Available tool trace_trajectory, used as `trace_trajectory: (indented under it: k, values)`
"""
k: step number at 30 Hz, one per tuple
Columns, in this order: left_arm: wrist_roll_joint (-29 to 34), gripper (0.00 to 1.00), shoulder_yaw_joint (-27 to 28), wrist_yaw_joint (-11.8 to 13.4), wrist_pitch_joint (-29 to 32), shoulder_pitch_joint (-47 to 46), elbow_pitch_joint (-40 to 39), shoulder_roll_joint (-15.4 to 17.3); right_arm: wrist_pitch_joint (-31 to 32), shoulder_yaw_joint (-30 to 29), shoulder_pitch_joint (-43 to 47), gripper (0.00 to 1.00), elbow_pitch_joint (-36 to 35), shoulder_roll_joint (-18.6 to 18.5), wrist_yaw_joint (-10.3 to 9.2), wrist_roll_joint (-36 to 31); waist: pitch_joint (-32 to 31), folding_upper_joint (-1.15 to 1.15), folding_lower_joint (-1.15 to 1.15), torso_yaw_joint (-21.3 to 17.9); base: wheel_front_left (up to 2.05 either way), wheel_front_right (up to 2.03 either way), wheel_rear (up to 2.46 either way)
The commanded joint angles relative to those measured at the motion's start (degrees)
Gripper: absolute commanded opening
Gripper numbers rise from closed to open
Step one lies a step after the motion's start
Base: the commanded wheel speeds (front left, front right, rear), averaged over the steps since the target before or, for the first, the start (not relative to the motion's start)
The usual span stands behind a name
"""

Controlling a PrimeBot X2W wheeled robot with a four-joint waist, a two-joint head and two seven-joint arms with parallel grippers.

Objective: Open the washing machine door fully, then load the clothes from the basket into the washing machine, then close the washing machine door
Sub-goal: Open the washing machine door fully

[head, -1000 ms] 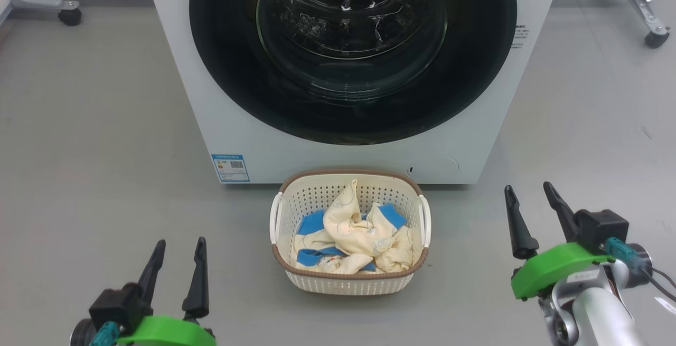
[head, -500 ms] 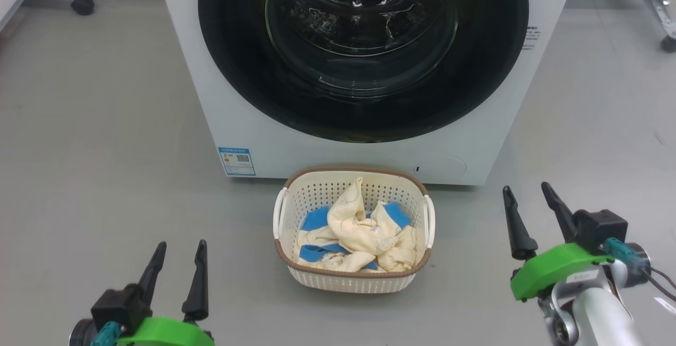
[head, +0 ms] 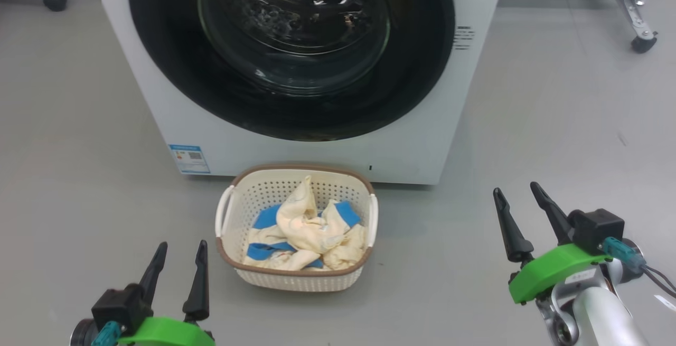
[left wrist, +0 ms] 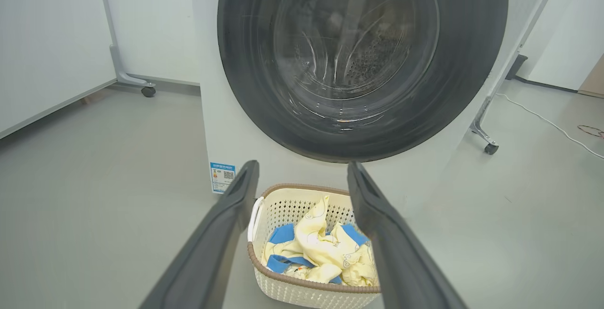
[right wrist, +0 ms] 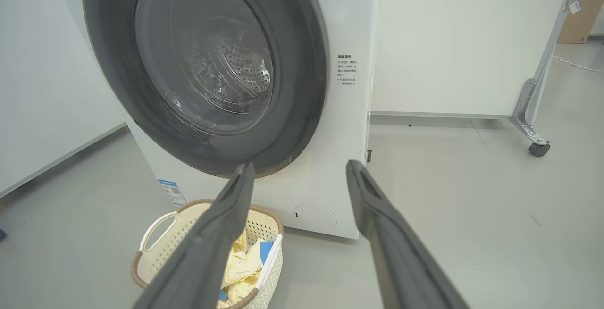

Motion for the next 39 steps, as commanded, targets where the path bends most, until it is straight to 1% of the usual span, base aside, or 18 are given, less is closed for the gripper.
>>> trace_trajectory:
  k: [1, 9, 13, 20, 26, 39]
  values:
    - [0.2, 1.00, 1.8, -0.1, -0.8, -3.0, -1.7, 0.6, -0.6, 1.1, -3.1, 1.00, -1.6, -1.0, -0.16, -0.3, 0.0, 0.00, 0.00, 0.0, 1.23, 1.23, -2.46]
    - [0.6, 1.00, 1.7, -0.1, -0.8, -3.1, -1.7, 0.5, -0.6, 0.9, -3.2, 1.00, -1.4, -1.0, -0.16, -0.4, 0.2, 0.00, 0.00, 0.1, 1.23, 1.23, -2.46]
    - [0.8, 1.00, 2.3, 0.0, -0.8, -3.2, -3.2, 0.3, -0.6, 0.9, -3.2, 1.00, -1.3, -1.0, -0.16, -0.7, 0.2, 0.00, 0.00, 0.1, 1.21, 1.21, -2.43]
    - [1.9, 1.00, 2.9, 0.2, -0.8, -2.9, -3.8, -0.1, -0.6, 0.6, -3.4, 1.00, -1.1, -1.0, -0.16, -0.8, 0.1, 0.00, 0.00, 0.1, 0.85, 0.85, -1.70]
    - [2.3, 1.00, 2.9, 0.1, -0.8, -2.9, -3.7, -0.2, -0.6, 0.6, -3.4, 1.00, -0.8, -1.0, -0.16, -0.8, 0.0, 0.00, 0.00, 0.0, 0.33, 0.33, -0.67]
    - [2.7, 1.00, 3.2, 0.0, -0.8, -2.6, -3.6, -0.4, -0.6, 0.7, -3.2, 1.00, -0.7, -1.0, -0.16, -0.5, -0.7, 0.00, 0.00, 0.1, 0.00, 0.00, -0.01]
